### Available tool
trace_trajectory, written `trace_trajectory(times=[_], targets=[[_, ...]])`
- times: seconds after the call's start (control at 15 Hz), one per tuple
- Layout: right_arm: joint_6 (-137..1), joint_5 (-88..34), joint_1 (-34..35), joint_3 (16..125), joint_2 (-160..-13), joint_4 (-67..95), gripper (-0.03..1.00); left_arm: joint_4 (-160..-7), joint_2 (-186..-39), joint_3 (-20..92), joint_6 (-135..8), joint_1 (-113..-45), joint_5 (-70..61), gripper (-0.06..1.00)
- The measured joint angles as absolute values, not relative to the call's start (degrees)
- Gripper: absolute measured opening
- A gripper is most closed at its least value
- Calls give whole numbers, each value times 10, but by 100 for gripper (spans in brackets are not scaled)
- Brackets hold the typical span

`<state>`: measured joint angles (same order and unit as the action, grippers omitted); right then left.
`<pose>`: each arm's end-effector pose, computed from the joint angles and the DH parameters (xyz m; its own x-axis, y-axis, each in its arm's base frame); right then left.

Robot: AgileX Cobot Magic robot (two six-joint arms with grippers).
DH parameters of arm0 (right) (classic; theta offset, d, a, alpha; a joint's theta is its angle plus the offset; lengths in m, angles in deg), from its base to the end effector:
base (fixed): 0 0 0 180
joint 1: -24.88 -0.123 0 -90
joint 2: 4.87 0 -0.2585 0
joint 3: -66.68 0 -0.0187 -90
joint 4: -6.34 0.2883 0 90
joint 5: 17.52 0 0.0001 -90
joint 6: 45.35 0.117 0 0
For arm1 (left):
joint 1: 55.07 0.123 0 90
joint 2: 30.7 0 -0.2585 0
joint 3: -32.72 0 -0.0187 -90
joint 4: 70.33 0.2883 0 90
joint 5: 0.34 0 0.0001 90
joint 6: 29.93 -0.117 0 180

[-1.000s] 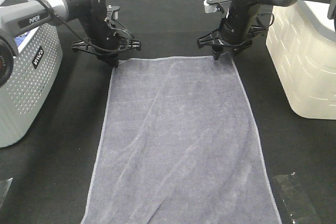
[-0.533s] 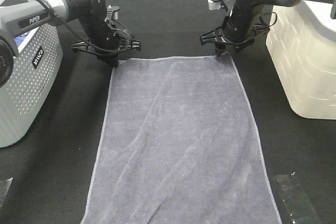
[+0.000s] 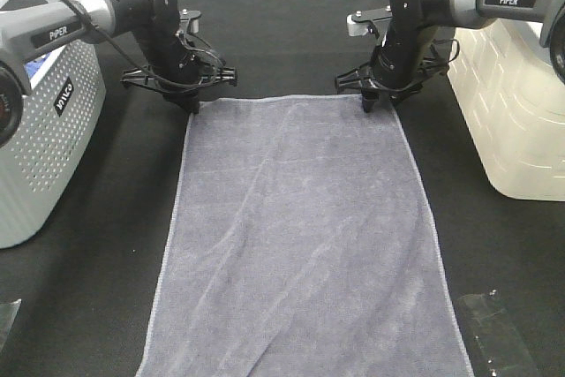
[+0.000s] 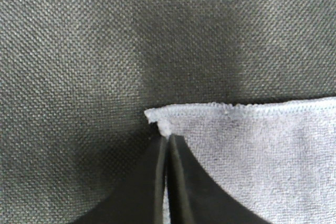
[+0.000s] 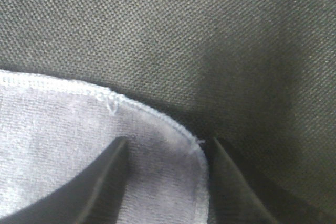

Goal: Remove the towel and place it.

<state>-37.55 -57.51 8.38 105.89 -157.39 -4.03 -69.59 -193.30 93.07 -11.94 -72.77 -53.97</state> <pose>0.5355 0.1445 0.0419 -0.8523 -0.2557 -0.4562 -0.2342 0.9666 -0.1044 0.5530 -0.1752 0.0506 -0.9195 -0.0231 -0.3925 0.0238 0.9932 -0.1142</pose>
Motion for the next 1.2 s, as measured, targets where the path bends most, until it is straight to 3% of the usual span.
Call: trace_trajectory(times=[0.13,0.33,0.87,1.2], targets=[[-375,-575,83,1060,-1575,-36,32,-696,-1933,931,-119,-728,-540,0],[-375,-573,83,1061,-1575,-33,0,-696,-1933,931,-119,-728,-540,0],[-375,-558,83,1059,-1561,-36,0,-657,-1923,931,-136,-728,-517,0],[-375,-500,83,1059,-1554,-74,0,-601,-1912,931,-134,-728,-404,0]])
